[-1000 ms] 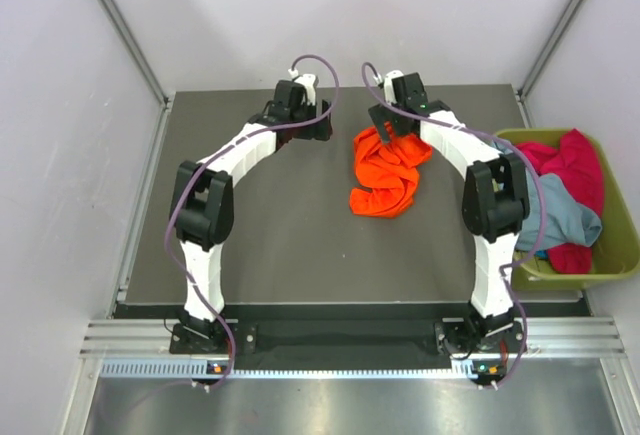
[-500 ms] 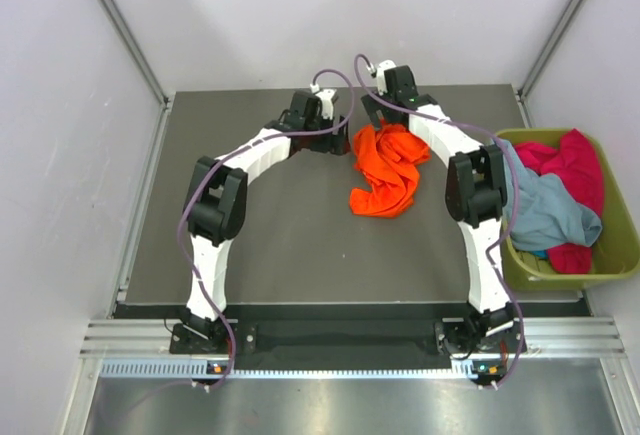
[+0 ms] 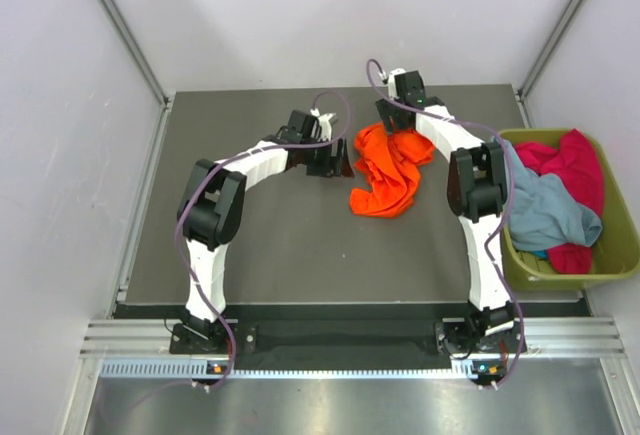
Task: Fold and stack the t-shirts
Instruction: Flatten the tshirt out
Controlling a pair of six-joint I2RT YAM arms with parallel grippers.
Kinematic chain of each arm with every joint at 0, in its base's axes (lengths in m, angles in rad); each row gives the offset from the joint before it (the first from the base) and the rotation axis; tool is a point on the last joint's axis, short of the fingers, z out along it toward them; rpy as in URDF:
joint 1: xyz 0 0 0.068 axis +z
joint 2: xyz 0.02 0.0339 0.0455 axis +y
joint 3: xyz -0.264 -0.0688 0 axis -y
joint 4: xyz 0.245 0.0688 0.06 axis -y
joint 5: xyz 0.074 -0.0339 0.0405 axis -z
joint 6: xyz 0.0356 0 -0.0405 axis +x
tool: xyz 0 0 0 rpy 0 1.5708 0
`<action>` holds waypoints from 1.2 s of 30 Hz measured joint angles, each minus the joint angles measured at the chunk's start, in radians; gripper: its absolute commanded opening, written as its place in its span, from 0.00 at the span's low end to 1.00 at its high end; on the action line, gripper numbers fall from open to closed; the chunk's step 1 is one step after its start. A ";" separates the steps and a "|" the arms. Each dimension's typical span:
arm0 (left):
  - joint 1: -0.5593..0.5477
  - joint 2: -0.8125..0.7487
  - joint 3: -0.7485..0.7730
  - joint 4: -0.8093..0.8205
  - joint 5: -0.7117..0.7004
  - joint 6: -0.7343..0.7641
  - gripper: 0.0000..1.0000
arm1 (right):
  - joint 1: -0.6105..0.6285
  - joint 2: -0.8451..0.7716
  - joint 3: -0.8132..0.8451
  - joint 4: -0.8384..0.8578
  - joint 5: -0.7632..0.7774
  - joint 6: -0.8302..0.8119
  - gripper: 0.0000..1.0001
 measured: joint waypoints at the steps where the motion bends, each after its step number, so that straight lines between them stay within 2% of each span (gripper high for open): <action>1: 0.000 -0.001 -0.011 0.000 0.009 -0.008 0.82 | -0.006 0.000 0.000 -0.002 -0.001 0.000 0.61; 4: -0.001 -0.001 -0.037 0.000 0.038 -0.031 0.82 | -0.026 0.000 0.000 -0.004 -0.007 0.003 0.51; 6: -0.005 -0.001 -0.045 -0.006 0.056 -0.038 0.82 | -0.039 0.000 0.000 -0.008 -0.010 0.005 0.50; 12: -0.032 0.008 -0.034 -0.012 0.097 -0.051 0.79 | -0.078 0.000 0.000 -0.011 -0.014 0.004 0.51; 17: -0.065 0.078 0.031 -0.011 0.130 -0.061 0.77 | -0.097 -0.001 -0.010 -0.013 -0.014 0.005 0.54; 20: -0.077 0.096 0.034 -0.008 0.148 -0.072 0.68 | -0.103 -0.003 -0.022 -0.013 -0.014 0.009 0.54; 23: -0.077 0.099 0.034 -0.008 0.148 -0.080 0.52 | -0.110 -0.006 -0.035 -0.013 -0.014 0.010 0.55; 26: -0.076 0.104 0.034 -0.011 0.143 -0.085 0.20 | -0.120 -0.013 -0.047 -0.013 -0.017 0.011 0.54; 28: -0.073 0.104 0.034 -0.019 0.126 -0.076 0.07 | -0.127 -0.019 -0.054 -0.014 -0.016 0.011 0.55; 36: -0.050 0.059 0.034 -0.083 0.009 0.010 0.03 | -0.135 -0.076 -0.068 -0.013 -0.001 0.010 0.55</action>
